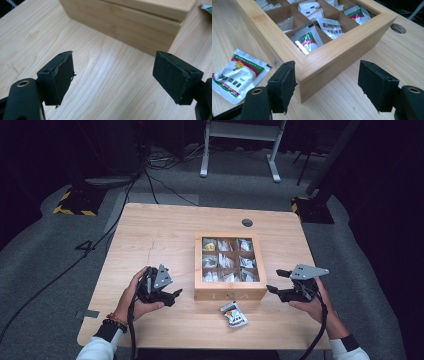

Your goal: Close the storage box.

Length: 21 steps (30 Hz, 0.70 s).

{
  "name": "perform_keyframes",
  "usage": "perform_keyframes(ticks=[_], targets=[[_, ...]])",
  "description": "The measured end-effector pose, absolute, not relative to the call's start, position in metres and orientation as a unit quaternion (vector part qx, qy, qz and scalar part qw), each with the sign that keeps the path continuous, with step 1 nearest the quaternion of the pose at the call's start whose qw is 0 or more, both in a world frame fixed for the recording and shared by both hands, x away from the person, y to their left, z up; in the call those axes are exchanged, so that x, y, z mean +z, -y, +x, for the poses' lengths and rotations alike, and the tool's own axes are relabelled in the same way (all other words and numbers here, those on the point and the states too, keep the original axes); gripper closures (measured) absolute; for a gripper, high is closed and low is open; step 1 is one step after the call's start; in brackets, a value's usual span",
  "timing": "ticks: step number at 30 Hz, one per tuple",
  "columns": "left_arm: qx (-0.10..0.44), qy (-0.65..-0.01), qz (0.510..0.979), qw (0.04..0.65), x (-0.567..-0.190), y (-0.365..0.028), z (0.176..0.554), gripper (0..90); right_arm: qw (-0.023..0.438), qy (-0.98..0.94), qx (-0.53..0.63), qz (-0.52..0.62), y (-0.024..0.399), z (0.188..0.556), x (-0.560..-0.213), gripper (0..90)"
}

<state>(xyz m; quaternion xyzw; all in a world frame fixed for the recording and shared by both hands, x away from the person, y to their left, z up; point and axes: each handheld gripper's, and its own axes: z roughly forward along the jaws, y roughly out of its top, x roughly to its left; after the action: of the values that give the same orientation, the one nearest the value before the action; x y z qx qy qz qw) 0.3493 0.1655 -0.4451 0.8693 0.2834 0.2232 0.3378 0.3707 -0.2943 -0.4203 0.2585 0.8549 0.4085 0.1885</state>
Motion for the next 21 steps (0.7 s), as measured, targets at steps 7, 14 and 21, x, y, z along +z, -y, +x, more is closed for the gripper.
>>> perform_keyframes(ticks=[7,14,21], targets=[[0.231,-0.299,0.868,0.323,-0.450,-0.179,0.349,17.8,0.199,-0.854,0.401,0.265,0.303,0.369,-0.422,29.5],[0.236,-0.310,0.866,0.312,-0.456,-0.193,0.347,17.8,0.206,-0.852,0.393,0.277,0.314,0.367,-0.426,29.2],[0.242,-0.323,0.865,0.299,-0.463,-0.206,0.345,17.8,0.215,-0.856,0.372,0.287,0.323,0.367,-0.435,29.0]])
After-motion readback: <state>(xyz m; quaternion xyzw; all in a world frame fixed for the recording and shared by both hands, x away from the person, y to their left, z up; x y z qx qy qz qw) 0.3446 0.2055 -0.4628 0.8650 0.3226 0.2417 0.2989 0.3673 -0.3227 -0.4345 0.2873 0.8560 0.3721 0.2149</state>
